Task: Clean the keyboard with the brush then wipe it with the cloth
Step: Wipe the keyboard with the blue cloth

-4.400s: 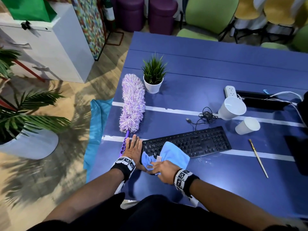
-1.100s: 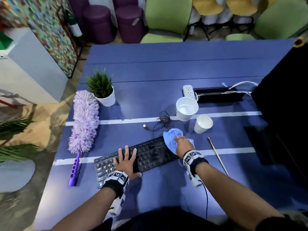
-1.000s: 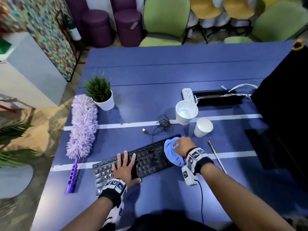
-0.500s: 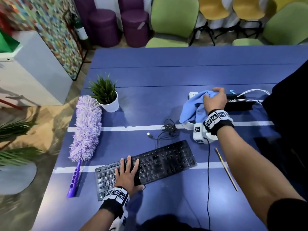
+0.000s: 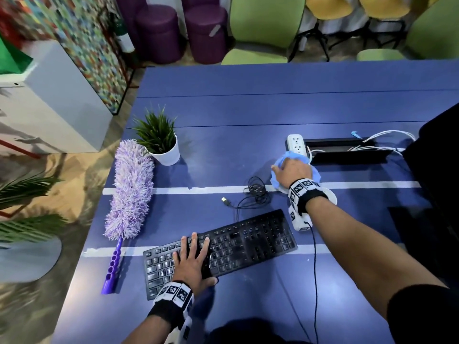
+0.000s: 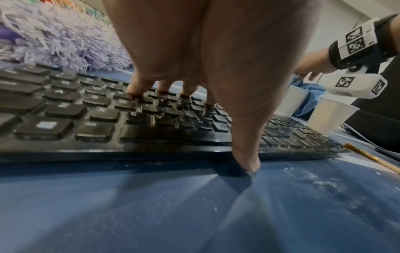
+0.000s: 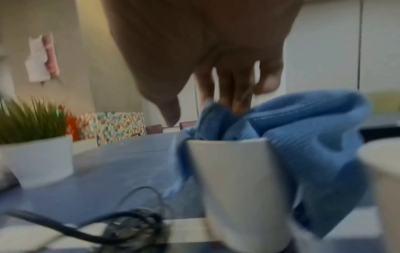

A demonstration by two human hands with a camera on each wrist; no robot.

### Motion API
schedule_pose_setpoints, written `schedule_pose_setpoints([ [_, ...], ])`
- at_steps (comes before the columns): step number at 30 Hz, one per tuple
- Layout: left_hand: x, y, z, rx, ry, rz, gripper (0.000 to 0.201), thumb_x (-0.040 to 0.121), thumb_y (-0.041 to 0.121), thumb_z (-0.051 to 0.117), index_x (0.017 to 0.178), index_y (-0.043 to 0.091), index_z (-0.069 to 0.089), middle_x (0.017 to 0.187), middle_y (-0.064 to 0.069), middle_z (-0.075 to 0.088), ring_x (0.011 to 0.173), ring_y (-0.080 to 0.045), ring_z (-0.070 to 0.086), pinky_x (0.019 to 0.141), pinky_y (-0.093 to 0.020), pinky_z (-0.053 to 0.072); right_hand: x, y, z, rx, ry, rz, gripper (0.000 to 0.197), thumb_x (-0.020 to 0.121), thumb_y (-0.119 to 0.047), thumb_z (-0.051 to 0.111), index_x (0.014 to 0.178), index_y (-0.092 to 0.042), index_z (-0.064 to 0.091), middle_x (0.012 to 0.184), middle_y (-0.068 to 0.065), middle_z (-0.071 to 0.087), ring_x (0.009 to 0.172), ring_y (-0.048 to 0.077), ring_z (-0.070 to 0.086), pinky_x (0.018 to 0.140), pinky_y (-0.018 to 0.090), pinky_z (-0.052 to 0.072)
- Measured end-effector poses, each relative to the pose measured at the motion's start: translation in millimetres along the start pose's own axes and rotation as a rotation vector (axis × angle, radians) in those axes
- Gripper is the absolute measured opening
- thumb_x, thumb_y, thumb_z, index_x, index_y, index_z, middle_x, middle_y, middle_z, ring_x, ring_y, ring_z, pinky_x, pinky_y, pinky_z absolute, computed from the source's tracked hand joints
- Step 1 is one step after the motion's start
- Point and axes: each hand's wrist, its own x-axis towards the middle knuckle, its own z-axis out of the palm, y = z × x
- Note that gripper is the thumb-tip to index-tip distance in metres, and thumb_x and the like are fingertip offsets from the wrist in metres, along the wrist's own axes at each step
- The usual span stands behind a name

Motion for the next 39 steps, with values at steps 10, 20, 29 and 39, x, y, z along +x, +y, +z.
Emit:
schedule_pose_setpoints([
  [10,0.1,1.7,-10.2,0.008,-0.044,0.010,0.116,0.069,0.062,0.064,0.149,0.034,-0.015,0.156,-0.007,-0.029,0.141,-0.038,-0.025,0.113,-0.062,0.002,-35.9,-0.5,7.9,0.041,-0.253,-0.173,0.022,0.088,-0.013,0.053,0.107,-0.008,0.062,0.106,0.015,0.069,0.101,0.033,0.064,0.080,0.036,0.050],
  [20,-5.8,-1.6,-13.5,0.033,-0.028,0.025,0.114,0.071,0.060,0.065,0.150,0.033,-0.013,0.157,-0.005,-0.025,0.143,-0.037,-0.022,0.114,-0.060,0.005,-48.2,7.7,7.2,0.074,0.194,-0.022,0.047,0.076,-0.018,0.069,0.122,-0.013,0.061,0.118,0.021,0.056,0.111,0.038,0.049,0.087,0.044,0.042],
  [29,-6.2,-1.4,-13.3,0.040,-0.017,0.022,0.114,0.069,0.060,0.066,0.150,0.035,-0.011,0.158,-0.003,-0.024,0.144,-0.035,-0.020,0.115,-0.058,0.005,-29.5,-8.7,9.7,0.035,0.129,-0.378,0.027,0.072,0.004,0.063,0.097,-0.006,0.070,0.094,0.018,0.070,0.098,0.038,0.060,0.079,0.042,0.050],
  [39,-2.1,-2.7,-5.0,0.030,0.004,0.005,0.114,0.069,0.063,0.064,0.150,0.034,-0.011,0.158,-0.004,-0.024,0.144,-0.036,-0.021,0.115,-0.060,0.004,-53.2,-4.4,-1.6,-0.023,-0.308,-0.300,0.033,0.092,-0.022,0.048,0.118,-0.032,0.065,0.126,0.007,0.064,0.115,0.031,0.059,0.095,0.034,0.044],
])
